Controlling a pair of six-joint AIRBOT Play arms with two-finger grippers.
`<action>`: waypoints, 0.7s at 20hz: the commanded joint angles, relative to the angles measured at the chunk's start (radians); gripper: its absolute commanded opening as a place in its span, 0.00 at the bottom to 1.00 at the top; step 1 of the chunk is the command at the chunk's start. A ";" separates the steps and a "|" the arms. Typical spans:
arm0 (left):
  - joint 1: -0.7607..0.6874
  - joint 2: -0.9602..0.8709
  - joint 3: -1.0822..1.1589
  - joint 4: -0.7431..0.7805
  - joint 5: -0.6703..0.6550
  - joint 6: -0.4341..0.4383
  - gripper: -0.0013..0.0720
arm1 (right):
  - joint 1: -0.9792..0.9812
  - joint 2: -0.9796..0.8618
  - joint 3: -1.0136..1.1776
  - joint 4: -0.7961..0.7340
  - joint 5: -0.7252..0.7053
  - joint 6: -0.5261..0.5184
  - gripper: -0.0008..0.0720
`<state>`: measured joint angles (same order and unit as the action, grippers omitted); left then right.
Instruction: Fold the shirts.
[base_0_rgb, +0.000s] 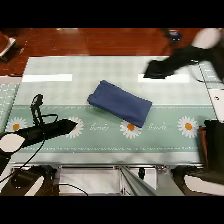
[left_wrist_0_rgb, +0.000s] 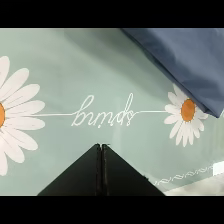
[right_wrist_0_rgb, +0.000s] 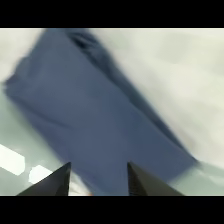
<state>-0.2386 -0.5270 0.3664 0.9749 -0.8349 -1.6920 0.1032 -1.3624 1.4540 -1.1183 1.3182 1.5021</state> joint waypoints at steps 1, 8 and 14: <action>0.001 0.001 -0.002 -0.007 0.013 0.000 0.04 | -0.149 0.382 -0.425 -0.167 -0.192 0.122 0.57; 0.001 0.000 -0.002 -0.007 0.054 0.000 0.04 | -0.162 0.542 -1.095 0.253 -0.649 0.180 0.57; 0.001 -0.006 -0.002 -0.007 0.080 0.002 0.04 | -0.161 0.134 -0.919 0.645 -0.481 -0.223 0.57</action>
<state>-0.2386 -0.5308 0.3649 0.9672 -0.7692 -1.6928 -0.0570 -1.0729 0.4828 -0.6762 0.7643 1.4605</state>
